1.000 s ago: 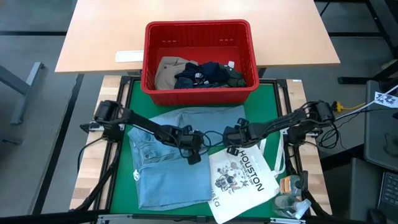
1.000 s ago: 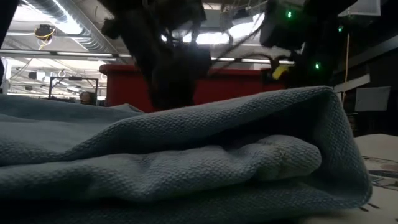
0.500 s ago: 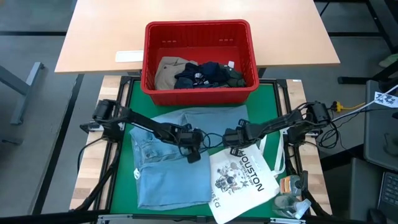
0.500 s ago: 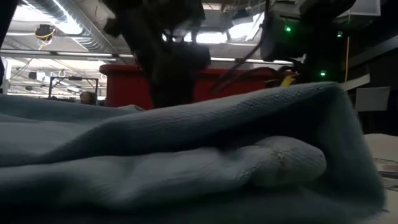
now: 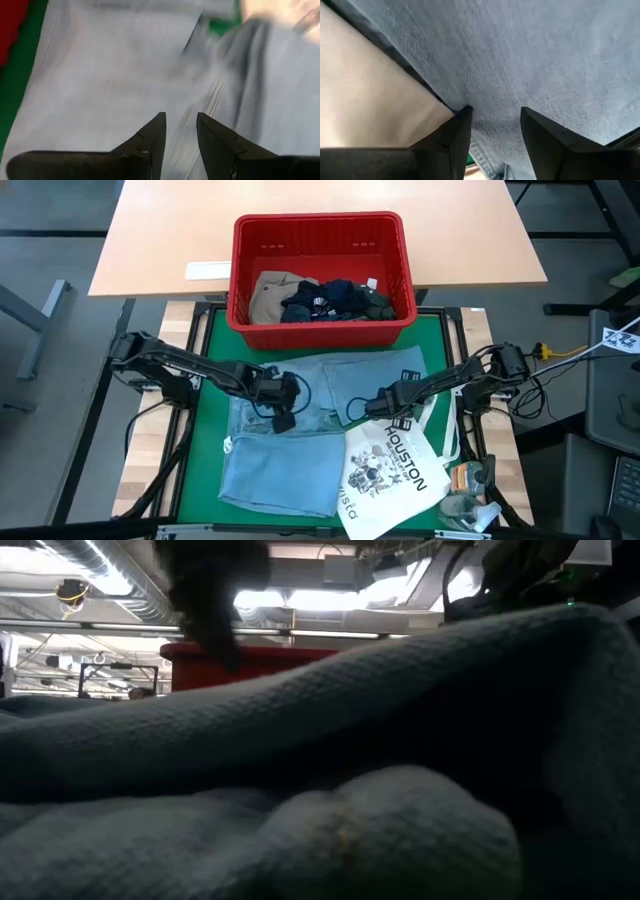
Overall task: Fold Laundry from Bin
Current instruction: Fold the blue jeans
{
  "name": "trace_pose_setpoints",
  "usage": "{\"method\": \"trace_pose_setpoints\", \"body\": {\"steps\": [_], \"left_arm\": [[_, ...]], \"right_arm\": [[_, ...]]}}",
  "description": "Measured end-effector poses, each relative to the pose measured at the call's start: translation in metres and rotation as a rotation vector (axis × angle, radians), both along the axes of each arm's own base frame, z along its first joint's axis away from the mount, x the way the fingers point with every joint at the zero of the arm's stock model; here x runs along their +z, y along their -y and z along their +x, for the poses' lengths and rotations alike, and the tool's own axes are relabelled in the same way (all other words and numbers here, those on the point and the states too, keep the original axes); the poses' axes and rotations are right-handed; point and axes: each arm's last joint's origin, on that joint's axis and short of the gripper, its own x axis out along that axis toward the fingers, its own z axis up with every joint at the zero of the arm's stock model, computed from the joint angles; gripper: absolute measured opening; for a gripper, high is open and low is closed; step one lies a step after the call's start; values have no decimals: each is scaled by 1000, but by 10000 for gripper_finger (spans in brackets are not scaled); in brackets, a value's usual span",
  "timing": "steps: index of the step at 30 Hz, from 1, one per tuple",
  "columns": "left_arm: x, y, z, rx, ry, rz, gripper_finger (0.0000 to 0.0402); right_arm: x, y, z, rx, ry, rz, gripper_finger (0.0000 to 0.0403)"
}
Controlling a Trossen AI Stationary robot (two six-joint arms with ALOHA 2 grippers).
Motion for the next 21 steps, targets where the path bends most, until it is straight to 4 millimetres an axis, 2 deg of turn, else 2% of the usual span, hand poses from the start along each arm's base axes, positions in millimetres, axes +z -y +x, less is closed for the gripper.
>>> {"method": "trace_pose_setpoints", "body": {"steps": [4,12,17,21], "left_arm": [[-9,5,-8,21,-126,10,104],[-30,16,1,37,-177,7,104],[-47,32,13,16,-162,-42,104],[-67,44,15,-17,-228,-38,104]], "right_arm": [[15,1,-3,2,72,-1,170],[45,3,-1,-43,349,-40,170],[33,1,12,-60,525,-31,170],[9,4,12,-55,518,-29,170]]}}
